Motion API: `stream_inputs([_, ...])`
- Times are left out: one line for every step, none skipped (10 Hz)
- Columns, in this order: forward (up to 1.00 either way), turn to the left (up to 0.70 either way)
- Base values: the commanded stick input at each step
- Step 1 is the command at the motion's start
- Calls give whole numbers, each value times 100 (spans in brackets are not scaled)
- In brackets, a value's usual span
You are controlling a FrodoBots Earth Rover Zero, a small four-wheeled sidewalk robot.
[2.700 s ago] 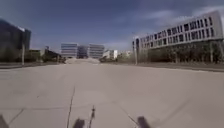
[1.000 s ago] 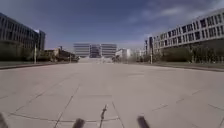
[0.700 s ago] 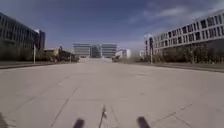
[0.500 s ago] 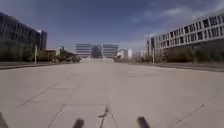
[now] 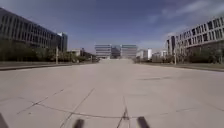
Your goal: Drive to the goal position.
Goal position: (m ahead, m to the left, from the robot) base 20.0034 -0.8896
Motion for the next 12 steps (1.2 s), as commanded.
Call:
stream_inputs([70, 2])
stream_inputs([70, 2])
stream_inputs([70, 1])
stream_inputs([70, 2])
stream_inputs([70, 1])
stream_inputs([70, 0])
stream_inputs([70, 0])
stream_inputs([70, 0])
stream_inputs([70, 1])
stream_inputs([70, 0])
stream_inputs([70, 0])
stream_inputs([70, 0])
